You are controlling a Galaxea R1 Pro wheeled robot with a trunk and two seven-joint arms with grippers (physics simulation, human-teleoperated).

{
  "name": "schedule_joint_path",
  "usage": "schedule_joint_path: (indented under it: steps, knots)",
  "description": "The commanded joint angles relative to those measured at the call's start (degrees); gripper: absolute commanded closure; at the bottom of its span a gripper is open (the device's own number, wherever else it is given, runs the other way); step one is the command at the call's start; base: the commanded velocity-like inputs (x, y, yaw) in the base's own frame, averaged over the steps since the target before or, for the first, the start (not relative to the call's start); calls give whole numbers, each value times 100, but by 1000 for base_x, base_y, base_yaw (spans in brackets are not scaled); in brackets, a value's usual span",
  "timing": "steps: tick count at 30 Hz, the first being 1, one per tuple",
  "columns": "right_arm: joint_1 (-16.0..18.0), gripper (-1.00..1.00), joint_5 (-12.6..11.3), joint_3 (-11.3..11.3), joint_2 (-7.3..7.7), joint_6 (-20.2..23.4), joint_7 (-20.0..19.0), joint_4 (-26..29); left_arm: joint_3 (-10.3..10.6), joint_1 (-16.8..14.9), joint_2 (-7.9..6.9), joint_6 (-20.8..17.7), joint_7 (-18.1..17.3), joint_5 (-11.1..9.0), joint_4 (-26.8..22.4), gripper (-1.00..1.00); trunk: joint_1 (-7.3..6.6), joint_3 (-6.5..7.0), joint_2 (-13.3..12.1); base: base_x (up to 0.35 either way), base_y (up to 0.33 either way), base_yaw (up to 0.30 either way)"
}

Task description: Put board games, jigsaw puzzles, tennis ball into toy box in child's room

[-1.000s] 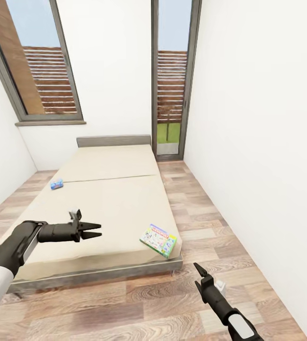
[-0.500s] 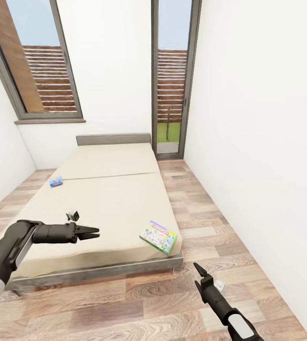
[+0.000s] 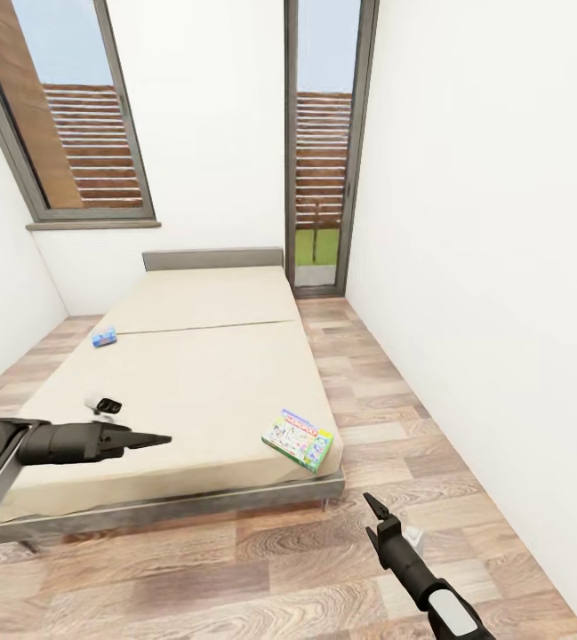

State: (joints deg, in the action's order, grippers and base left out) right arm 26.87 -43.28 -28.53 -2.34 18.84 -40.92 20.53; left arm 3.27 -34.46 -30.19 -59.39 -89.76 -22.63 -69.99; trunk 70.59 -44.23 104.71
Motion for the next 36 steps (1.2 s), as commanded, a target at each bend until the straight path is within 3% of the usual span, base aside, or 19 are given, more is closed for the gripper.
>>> schedule_joint_path:
  steps: [1,7,10,25,32,36]
  knots:
    - [3,-100,-40,-21,-3,51,-4,3,13,11,-47,-61,-24,-51,-18,-100,-1,-5,2,0,0,0]
    - [3,-100,-40,-16,-7,43,-4,3,21,75,-180,-61,-24,-206,-93,-100,43,-41,83,0,0,0]
    - [3,-100,-40,-14,-10,42,-4,3,23,83,-196,-61,-24,-222,-114,-100,109,-95,203,0,0,0]
    - [3,-100,-43,-12,-3,58,-4,2,15,114,-215,-61,-24,-259,-99,-100,109,-95,203,0,0,0]
    - [3,-100,-52,-24,-3,196,16,-23,-11,209,-221,-61,-24,-557,-83,-100,109,-95,203,0,0,0]
    - [3,-100,-56,-39,-10,681,11,-35,-17,236,-230,-61,-24,-751,-78,-100,109,-95,203,58,0,0]
